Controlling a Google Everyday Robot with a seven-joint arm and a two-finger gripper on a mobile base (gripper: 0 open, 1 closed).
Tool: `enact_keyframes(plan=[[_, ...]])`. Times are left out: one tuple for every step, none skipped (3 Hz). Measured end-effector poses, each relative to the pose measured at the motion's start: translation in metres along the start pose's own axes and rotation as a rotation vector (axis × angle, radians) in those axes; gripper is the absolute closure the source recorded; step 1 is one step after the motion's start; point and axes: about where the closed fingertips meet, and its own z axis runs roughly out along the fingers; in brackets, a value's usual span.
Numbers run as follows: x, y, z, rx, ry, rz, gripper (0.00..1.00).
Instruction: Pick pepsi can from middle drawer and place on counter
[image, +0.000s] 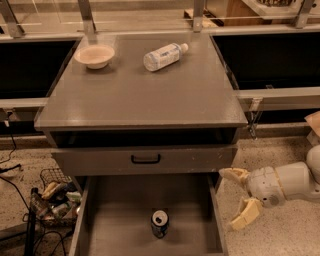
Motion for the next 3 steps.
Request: enact_keyframes(plan=[[0.001, 0.001, 0.002, -0.001, -0.004, 0.0, 0.0], [0.024, 0.006, 0.023, -0.029, -0.03, 0.038, 0.0], [0.051, 0.005, 0.047, -0.062, -0.056, 0.08, 0.0]])
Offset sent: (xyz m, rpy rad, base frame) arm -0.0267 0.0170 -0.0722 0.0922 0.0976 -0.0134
